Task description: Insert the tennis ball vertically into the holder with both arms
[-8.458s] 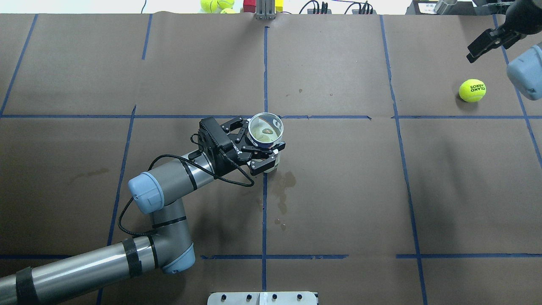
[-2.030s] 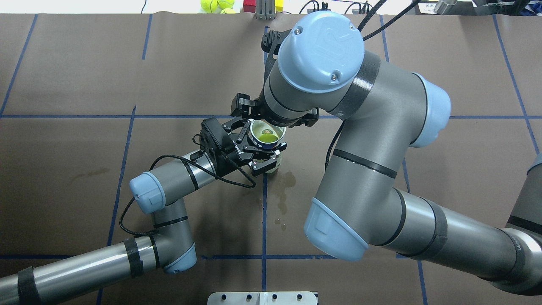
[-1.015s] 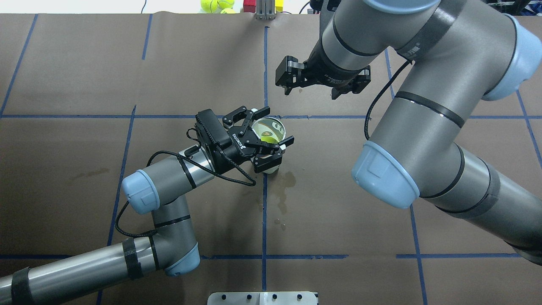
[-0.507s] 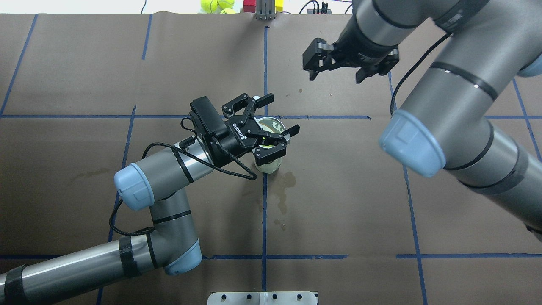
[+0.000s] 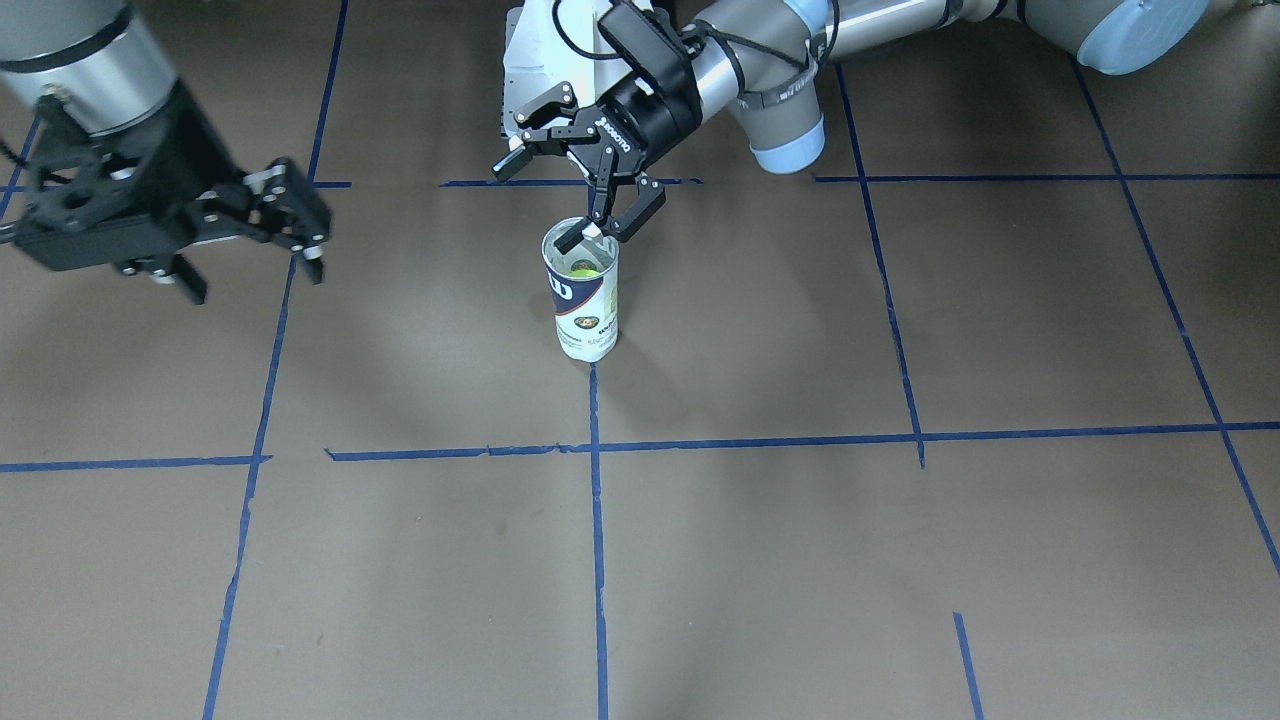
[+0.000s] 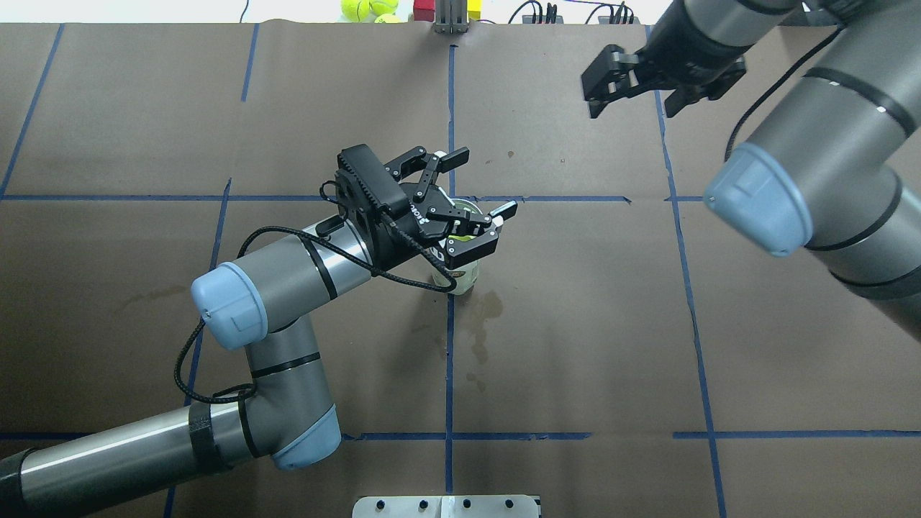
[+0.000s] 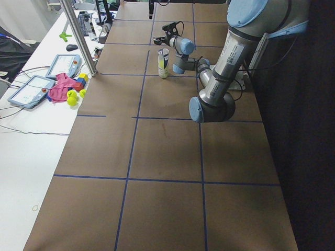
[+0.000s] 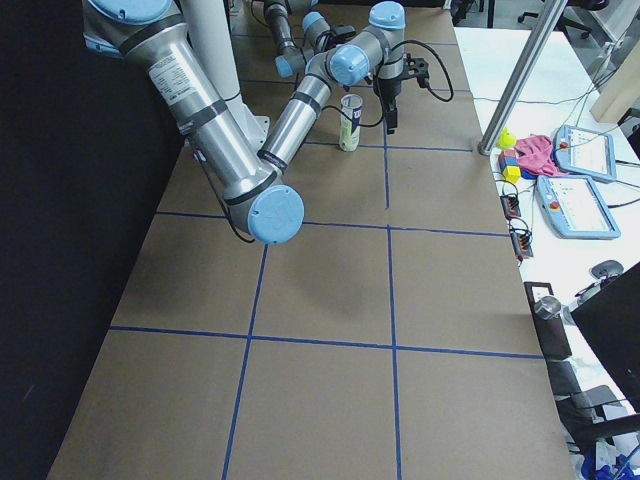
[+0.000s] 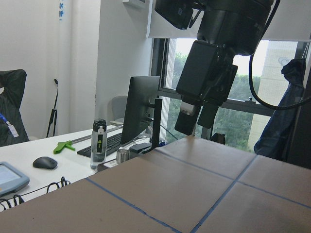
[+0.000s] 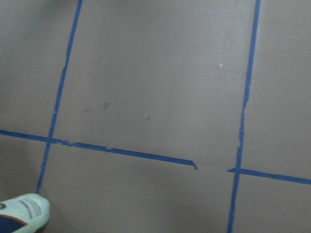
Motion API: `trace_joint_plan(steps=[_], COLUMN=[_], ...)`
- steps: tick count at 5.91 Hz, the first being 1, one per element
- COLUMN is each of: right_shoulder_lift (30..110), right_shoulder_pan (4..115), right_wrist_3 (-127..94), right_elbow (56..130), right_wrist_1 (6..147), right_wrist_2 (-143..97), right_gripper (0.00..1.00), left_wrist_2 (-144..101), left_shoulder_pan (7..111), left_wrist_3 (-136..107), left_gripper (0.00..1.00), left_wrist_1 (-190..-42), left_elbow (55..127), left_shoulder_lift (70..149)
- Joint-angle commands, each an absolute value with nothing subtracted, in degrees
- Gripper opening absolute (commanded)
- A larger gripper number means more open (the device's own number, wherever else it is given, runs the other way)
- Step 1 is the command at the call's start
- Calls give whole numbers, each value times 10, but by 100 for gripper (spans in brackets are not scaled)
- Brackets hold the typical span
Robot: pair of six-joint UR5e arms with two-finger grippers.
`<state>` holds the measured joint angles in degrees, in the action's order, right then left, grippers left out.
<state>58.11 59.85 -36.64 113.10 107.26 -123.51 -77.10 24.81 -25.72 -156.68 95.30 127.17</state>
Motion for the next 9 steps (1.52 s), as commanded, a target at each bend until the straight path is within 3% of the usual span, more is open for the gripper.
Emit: trace_joint_plan(steps=[1, 6, 9], right_shoulder_lift=[651, 851, 956], right_shoulder_pan=[669, 898, 923], right_wrist_3=[-216, 205, 226], right_elbow=[1129, 1079, 1046], right_wrist_1=[1070, 1067, 1066], right_wrist_2=[-1256, -1322, -1317], right_gripper=[100, 100, 100], left_wrist_2=[-834, -968, -1136], left_shoulder_pan=[294, 444, 580], left_wrist_3=[-257, -143, -77], left_gripper=[100, 100, 100], left_wrist_1=[-1352, -1048, -860], left_elbow=[1035, 1062, 1045], left_shoulder_lift=[1276, 1263, 1259])
